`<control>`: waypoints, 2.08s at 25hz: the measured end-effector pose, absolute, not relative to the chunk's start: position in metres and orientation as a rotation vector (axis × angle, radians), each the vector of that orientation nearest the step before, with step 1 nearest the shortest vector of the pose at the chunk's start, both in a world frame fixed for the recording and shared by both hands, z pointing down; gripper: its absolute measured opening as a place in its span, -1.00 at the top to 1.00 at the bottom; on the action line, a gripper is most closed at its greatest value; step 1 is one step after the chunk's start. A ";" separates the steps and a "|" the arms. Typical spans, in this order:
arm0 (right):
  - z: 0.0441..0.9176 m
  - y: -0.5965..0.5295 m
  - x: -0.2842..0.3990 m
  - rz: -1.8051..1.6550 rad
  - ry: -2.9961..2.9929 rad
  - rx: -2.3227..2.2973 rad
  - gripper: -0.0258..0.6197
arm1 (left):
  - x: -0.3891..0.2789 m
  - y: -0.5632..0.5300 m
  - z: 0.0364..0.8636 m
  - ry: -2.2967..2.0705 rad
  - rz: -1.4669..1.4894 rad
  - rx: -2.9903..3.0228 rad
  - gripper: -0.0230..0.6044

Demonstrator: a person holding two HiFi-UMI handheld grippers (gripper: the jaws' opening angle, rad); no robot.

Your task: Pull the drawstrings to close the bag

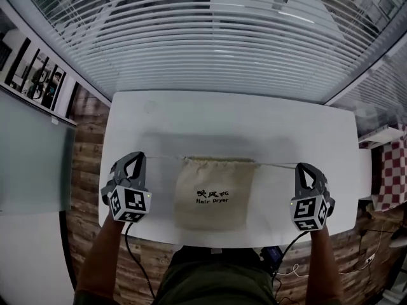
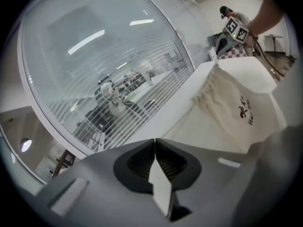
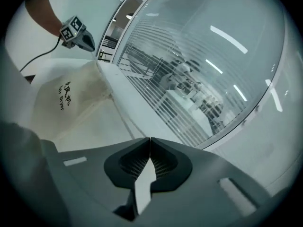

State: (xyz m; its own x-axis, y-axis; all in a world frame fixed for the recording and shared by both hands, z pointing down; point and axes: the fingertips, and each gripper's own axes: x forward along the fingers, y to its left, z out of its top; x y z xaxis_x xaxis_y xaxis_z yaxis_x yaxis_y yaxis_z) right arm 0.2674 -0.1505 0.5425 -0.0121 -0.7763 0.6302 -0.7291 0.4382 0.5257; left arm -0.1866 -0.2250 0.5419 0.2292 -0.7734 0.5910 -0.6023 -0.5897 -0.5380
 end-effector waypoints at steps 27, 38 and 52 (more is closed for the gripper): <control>0.357 -0.160 0.316 -0.313 -1.603 1.871 0.88 | -0.292 -0.226 0.364 1.965 -0.746 -2.072 0.91; 0.340 -0.165 0.320 -0.255 -1.756 1.936 0.87 | -0.276 -0.231 0.320 1.944 -0.502 -2.134 0.91; 0.326 -0.163 0.319 -0.236 -1.796 1.970 0.87 | -0.254 -0.242 0.292 1.916 -0.383 -2.170 0.90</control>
